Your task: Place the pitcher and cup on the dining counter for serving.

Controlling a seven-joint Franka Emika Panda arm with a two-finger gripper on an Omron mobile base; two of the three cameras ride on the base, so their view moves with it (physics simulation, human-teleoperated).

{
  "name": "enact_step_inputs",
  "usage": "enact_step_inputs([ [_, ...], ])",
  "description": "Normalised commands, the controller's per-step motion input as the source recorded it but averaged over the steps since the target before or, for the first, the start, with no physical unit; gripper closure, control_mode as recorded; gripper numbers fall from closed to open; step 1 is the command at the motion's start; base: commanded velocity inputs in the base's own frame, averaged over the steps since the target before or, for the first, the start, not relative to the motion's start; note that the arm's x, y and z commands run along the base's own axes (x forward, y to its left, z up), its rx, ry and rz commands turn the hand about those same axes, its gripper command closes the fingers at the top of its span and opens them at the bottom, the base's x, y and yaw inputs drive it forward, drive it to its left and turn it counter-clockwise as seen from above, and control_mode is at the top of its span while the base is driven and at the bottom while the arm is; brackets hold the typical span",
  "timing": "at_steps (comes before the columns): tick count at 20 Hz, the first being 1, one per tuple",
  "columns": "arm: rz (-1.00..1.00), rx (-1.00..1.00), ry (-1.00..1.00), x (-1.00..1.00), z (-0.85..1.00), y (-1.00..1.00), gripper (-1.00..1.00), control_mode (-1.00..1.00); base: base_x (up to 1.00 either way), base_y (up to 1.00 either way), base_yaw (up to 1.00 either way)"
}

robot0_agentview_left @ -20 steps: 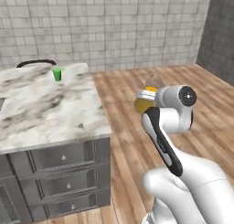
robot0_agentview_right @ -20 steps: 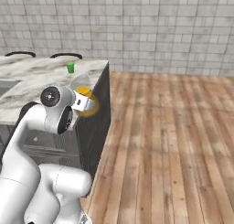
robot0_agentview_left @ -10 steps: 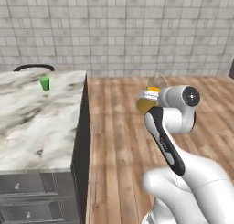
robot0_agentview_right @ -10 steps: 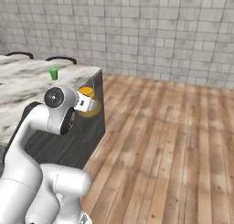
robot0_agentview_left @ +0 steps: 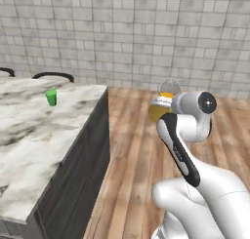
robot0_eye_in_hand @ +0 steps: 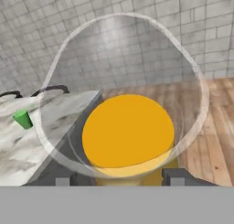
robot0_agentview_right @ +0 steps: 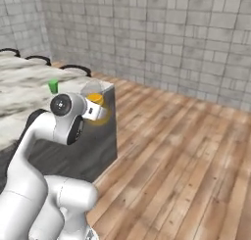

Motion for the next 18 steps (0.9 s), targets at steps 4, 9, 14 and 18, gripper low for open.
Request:
enact_step_inputs([
  [4, 0.0, 0.0, 0.0, 0.0, 0.0, 0.0, 1.0, 1.0, 1.0, -0.7, 0.55],
  [9, 0.0, 0.0, 0.0, 0.0, 0.0, 0.0, 1.0, 1.0, 1.0, -0.78, 0.5],
  [14, 0.0, 0.0, 0.0, 0.0, 0.0, 0.0, 1.0, 1.0, 1.0, -0.79, 0.4],
  [18, 0.0, 0.0, 0.0, 0.0, 0.0, 0.0, 1.0, 1.0, 1.0, -0.71, 0.42],
])
